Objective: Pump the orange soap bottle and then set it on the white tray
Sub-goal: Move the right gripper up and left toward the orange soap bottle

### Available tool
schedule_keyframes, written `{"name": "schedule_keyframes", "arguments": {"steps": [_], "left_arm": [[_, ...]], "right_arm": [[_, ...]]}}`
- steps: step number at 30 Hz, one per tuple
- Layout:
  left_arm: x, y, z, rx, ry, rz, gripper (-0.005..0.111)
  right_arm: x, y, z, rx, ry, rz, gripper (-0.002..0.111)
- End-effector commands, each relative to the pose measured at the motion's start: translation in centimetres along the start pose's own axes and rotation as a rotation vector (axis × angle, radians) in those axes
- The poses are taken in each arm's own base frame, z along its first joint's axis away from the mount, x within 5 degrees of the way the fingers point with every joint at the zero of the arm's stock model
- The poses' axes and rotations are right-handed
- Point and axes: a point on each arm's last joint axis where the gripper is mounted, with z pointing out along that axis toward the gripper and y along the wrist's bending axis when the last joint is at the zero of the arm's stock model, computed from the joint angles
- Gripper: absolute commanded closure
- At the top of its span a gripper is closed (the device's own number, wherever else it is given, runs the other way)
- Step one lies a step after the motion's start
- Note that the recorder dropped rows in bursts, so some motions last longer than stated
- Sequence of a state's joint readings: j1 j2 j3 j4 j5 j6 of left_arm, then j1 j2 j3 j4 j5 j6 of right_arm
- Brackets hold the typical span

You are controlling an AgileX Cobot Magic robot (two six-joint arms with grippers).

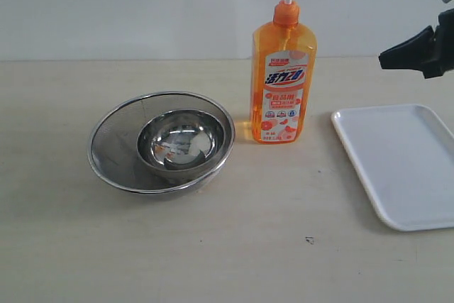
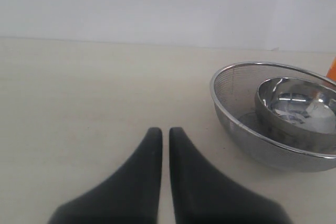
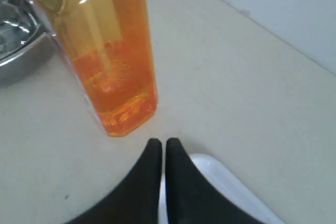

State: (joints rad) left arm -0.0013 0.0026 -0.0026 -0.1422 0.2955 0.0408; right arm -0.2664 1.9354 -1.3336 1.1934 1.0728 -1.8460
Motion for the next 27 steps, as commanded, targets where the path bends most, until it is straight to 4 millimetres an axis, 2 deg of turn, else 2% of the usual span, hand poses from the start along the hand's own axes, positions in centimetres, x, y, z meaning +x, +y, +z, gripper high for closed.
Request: {"name": "schedule_keyframes", "arguments": {"steps": [1,9,12,15,19,21,22,27], "left_arm": [[0.08,-0.01,0.0,0.003,0.0,0.009,0.102],[0.08,-0.01,0.0,0.003,0.0,0.009,0.102],[0.08,-0.01,0.0,0.003,0.0,0.009,0.102],[0.08,-0.01,0.0,0.003,0.0,0.009,0.102],[0.08,-0.01,0.0,0.003,0.0,0.009,0.102],[0.08,-0.01,0.0,0.003,0.0,0.009,0.102],[0.08,-0.01,0.0,0.003,0.0,0.009,0.102],[0.08,-0.01,0.0,0.003,0.0,0.009,0.102]], "right_arm": [[-0.26,-0.53,-0.13,0.044,-0.029,0.018,0.108],[-0.63,-0.41,-0.15,0.03,-0.07,0.057,0.107],[-0.63,-0.37,-0.14,0.025,-0.07,0.079,0.099],[-0.62,-0.39,-0.14,0.027,-0.07,0.081,0.076],[-0.61,-0.43,-0.14,0.031,-0.069,0.081,0.035],[-0.61,-0.43,-0.14,0.031,-0.069,0.081,0.011],[-0.61,-0.43,-0.14,0.031,-0.069,0.081,0.003],[-0.63,-0.47,-0.15,0.037,-0.071,0.069,0.003]]}}
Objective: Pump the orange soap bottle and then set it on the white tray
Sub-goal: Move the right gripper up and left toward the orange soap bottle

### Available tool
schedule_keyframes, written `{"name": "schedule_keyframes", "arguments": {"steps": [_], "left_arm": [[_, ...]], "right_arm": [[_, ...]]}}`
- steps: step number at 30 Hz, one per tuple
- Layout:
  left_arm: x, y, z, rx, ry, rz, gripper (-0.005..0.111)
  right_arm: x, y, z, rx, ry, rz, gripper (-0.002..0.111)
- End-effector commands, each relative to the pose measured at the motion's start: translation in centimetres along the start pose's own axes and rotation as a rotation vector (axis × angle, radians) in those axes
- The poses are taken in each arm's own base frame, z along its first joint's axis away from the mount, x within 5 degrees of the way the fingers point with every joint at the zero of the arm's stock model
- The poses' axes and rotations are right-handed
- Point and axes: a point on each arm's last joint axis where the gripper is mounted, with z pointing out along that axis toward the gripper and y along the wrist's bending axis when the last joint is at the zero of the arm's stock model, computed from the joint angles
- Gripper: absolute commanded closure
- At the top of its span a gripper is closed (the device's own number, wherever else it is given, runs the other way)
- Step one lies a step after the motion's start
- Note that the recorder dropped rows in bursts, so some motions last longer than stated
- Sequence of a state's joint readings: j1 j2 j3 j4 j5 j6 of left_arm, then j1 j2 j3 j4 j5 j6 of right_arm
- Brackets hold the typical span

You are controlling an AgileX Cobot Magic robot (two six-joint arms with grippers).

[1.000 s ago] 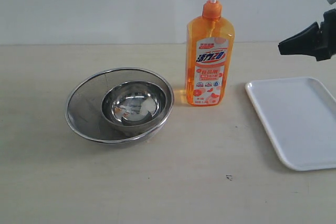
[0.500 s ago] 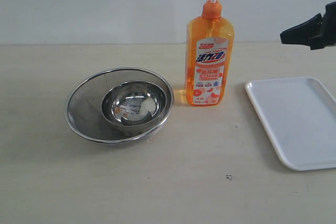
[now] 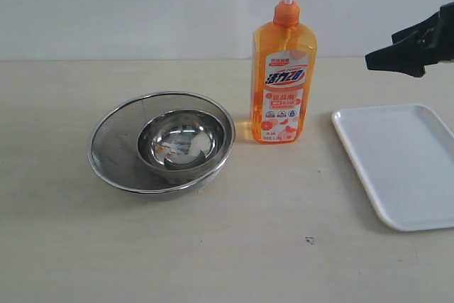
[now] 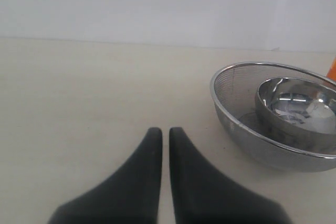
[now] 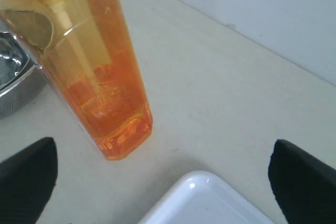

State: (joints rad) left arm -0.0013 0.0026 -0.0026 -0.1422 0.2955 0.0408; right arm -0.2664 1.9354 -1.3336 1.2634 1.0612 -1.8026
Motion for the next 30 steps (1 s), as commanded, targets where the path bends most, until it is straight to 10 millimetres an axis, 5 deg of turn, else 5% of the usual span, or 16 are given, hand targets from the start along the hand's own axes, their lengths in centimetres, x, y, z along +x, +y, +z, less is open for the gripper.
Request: {"name": "schedule_keyframes", "arguments": {"steps": [1,16,25,30], "left_arm": [[0.1,0.0,0.0,0.003,0.0,0.009,0.102],[0.1,0.0,0.0,0.003,0.0,0.009,0.102],[0.1,0.0,0.0,0.003,0.0,0.009,0.102],[0.1,0.0,0.0,0.003,0.0,0.009,0.102]], "right_arm": [[-0.2,-0.3,-0.1,0.024,-0.016,-0.013,0.003],[1.0,-2.5,2.0,-0.033,-0.088,-0.088,0.003],[-0.8,-7.6,4.1,-0.103,-0.104,-0.056,0.003],[-1.9,-7.7,5.8,-0.122,0.022,-0.116,0.003]]}}
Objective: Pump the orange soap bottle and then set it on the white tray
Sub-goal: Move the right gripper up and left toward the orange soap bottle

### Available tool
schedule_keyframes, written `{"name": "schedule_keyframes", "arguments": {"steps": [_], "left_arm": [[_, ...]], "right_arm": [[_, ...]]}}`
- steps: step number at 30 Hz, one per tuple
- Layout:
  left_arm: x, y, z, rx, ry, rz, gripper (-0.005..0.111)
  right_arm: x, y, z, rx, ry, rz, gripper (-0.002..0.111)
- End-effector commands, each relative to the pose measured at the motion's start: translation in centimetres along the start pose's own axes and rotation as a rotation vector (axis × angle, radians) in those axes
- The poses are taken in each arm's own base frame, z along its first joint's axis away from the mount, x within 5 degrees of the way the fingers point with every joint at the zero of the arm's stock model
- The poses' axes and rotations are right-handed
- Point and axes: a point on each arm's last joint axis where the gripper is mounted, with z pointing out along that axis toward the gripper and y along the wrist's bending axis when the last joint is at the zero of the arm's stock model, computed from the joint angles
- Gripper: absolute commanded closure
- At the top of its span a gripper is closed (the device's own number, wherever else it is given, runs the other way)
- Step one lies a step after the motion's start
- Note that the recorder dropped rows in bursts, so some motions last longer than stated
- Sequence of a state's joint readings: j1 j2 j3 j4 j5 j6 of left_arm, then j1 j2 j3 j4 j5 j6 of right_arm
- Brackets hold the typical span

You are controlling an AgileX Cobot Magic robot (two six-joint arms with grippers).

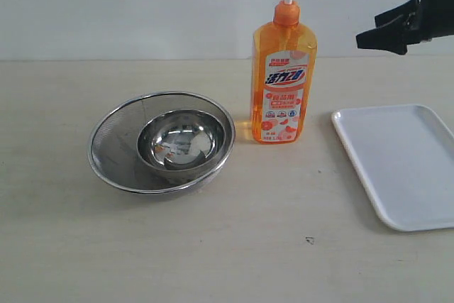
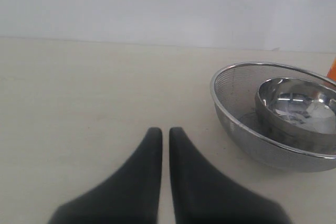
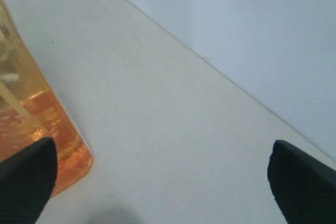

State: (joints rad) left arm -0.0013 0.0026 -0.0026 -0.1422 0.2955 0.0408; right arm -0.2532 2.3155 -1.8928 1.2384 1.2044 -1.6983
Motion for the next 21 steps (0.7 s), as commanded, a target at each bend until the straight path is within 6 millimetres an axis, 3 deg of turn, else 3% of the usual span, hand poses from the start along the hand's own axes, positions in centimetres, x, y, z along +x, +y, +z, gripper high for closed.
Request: {"name": "schedule_keyframes", "arguments": {"steps": [1,6,10,15,17,21], "left_arm": [[0.1,0.0,0.0,0.003,0.0,0.009,0.102],[0.1,0.0,0.0,0.003,0.0,0.009,0.102],[0.1,0.0,0.0,0.003,0.0,0.009,0.102],[0.1,0.0,0.0,0.003,0.0,0.009,0.102],[0.1,0.0,0.0,0.003,0.0,0.009,0.102],[0.1,0.0,0.0,0.003,0.0,0.009,0.102]], "right_arm": [[-0.8,0.6,1.7,-0.047,0.098,-0.054,0.003],[-1.0,1.7,3.5,-0.089,0.162,-0.052,0.003],[-0.4,1.7,3.3,-0.082,0.244,-0.024,0.003],[-1.4,2.7,2.2,-0.071,0.277,-0.014,0.003],[-0.6,3.8,2.2,-0.123,0.204,-0.159,0.003],[2.7,4.3,1.6,-0.145,0.127,-0.155,0.003]]}}
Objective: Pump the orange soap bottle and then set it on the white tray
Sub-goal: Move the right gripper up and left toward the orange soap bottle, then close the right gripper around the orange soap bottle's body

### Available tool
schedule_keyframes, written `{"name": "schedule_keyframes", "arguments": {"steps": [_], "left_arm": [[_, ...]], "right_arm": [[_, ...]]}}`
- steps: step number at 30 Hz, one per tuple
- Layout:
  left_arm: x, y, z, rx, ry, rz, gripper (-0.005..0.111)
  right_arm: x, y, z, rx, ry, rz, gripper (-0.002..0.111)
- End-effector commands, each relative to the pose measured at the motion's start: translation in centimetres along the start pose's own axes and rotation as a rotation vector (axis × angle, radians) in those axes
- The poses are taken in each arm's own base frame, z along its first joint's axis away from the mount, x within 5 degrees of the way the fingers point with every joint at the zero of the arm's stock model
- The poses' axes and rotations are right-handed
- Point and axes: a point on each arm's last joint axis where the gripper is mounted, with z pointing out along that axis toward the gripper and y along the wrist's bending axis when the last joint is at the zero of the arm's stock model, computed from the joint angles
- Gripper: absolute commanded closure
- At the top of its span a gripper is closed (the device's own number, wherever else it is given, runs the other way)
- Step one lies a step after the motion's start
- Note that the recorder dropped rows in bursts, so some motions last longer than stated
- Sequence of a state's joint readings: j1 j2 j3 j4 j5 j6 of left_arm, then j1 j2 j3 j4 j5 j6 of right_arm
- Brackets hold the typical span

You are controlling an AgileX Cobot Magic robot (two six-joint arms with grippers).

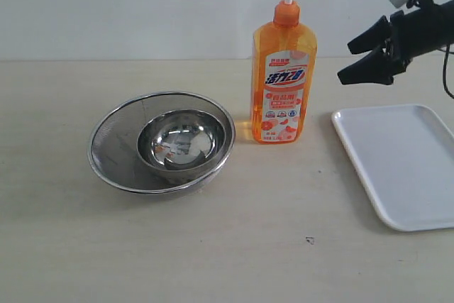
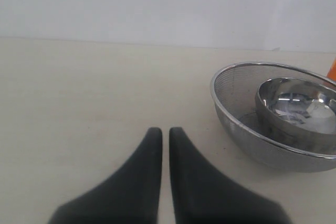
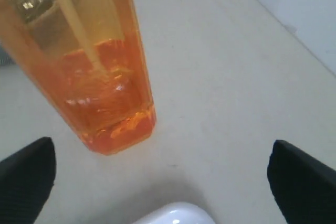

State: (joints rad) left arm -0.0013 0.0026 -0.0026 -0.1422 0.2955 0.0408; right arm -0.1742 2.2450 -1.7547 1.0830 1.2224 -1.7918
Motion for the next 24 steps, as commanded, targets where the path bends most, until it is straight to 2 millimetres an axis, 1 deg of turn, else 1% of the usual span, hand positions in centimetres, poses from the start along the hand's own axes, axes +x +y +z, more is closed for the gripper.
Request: {"name": "schedule_keyframes", "arguments": {"steps": [1,3,6,8,10,13,15,19,22,24], "left_arm": [[0.1,0.0,0.0,0.003,0.0,0.009,0.102],[0.1,0.0,0.0,0.003,0.0,0.009,0.102],[0.1,0.0,0.0,0.003,0.0,0.009,0.102],[0.1,0.0,0.0,0.003,0.0,0.009,0.102],[0.1,0.0,0.0,0.003,0.0,0.009,0.102],[0.1,0.0,0.0,0.003,0.0,0.009,0.102],[0.1,0.0,0.0,0.003,0.0,0.009,0.102],[0.1,0.0,0.0,0.003,0.0,0.009,0.102],[0.1,0.0,0.0,0.003,0.0,0.009,0.102],[0.1,0.0,0.0,0.003,0.0,0.009,0.102]], "right_arm": [[2.4,0.7,-0.3,0.0,-0.048,-0.027,0.003],[2.8,1.1,-0.1,0.008,-0.101,-0.014,0.003],[3.3,2.1,0.4,0.0,-0.128,-0.019,0.003],[3.4,2.6,0.8,0.015,-0.183,-0.025,0.003],[3.2,2.8,1.2,0.008,-0.192,-0.018,0.003],[2.6,3.3,2.3,-0.018,-0.192,-0.031,0.003],[1.4,4.1,3.9,-0.052,-0.208,-0.045,0.003],[0.3,4.9,5.4,-0.087,-0.22,-0.061,0.003],[-0.5,4.8,5.6,-0.063,-0.276,-0.038,0.003],[-1.3,4.3,5.3,-0.048,-0.288,-0.067,0.003]]}}
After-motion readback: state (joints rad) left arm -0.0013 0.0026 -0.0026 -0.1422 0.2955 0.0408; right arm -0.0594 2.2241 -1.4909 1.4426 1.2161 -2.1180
